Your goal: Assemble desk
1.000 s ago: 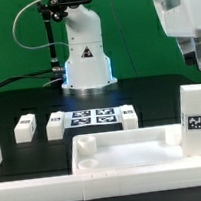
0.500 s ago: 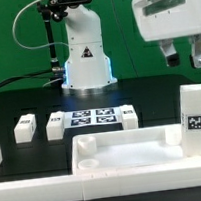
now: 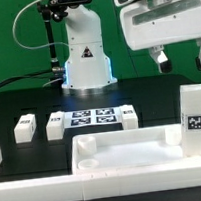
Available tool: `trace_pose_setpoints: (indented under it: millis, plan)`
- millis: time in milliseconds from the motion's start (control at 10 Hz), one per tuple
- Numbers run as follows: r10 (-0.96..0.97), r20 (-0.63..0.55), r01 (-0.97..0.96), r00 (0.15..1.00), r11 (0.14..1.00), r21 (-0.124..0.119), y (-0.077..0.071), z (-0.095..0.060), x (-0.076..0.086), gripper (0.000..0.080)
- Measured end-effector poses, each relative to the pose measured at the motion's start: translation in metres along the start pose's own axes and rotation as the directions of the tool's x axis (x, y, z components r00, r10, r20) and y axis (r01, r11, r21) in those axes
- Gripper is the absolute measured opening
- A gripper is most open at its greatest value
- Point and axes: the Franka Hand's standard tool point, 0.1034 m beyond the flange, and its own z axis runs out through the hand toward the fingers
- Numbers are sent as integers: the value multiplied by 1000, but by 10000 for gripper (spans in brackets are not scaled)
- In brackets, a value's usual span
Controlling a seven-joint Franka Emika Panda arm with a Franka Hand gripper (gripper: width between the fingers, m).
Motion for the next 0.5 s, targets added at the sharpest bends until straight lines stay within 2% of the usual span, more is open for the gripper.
trace_pose_setpoints:
  millis: [100,200,300,500]
  plan:
    - [-75,-6,75,997,997,3,2,3,-1,648]
    - [-167,-11,167,986,986,-4,14,12,-7,648]
    - [-261,2,261,965,965,-22,26,17,-12,648]
    - [-440,40,442,897,895,-58,64,33,-22,648]
